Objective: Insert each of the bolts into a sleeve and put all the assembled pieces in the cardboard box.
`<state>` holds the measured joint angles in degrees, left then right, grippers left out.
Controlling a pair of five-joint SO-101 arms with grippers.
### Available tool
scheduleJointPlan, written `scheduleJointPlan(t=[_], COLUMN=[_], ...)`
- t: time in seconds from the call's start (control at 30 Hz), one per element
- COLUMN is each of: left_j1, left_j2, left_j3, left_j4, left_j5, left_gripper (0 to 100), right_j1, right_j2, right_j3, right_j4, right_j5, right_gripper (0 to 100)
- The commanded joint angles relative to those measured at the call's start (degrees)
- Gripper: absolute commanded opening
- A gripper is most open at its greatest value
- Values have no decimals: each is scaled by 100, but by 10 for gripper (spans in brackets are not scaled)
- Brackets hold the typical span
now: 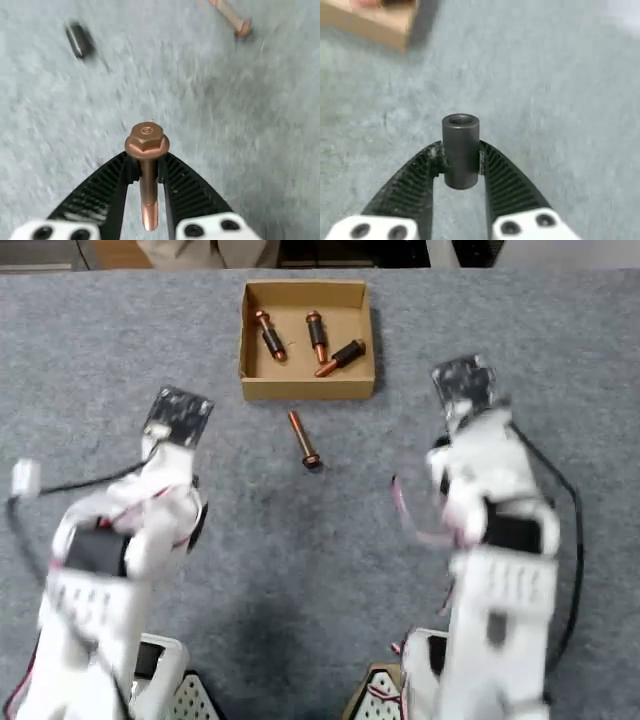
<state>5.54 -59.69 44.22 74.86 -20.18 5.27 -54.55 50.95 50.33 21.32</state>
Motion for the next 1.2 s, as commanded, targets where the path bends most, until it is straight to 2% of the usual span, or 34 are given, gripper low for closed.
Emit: scheduleJointPlan(t=[0.0, 0.17, 0.23, 0.33, 0.5, 0.63, 0.87, 1.17], left_j1=[-35, -79, -88, -88, 0, 316, 1073, 1275], left_j2=[-1174, -1886, -1974, -2035, -1982, -1982, -1982, -1719], left_j3=[193, 492, 457, 316, -141, -149, -88, -369], left_j4=[-369, -1389, -1688, -2110, -2233, -2127, -2127, -2145], left_j5=[-35, -26, 9, 466, 695, 695, 703, 923], left_gripper=[19, 19, 19, 19, 19, 19, 19, 19], right_j1=[-848, -1982, -2237, -2642, -4040, -4998, -5086, -5051], right_j2=[-1692, -3073, -3459, -3934, -4251, -4251, -4286, -4251], right_j3=[1033, 2633, 3011, 3389, 3635, 4215, 4646, 4646], right_j4=[-369, -1477, -1574, -1565, -1336, -1890, -2743, -3560], right_j5=[-18, -62, -62, -193, -1565, -2602, -3578, -3640], right_gripper=[2, 2, 1, 1, 1, 1, 1, 1])
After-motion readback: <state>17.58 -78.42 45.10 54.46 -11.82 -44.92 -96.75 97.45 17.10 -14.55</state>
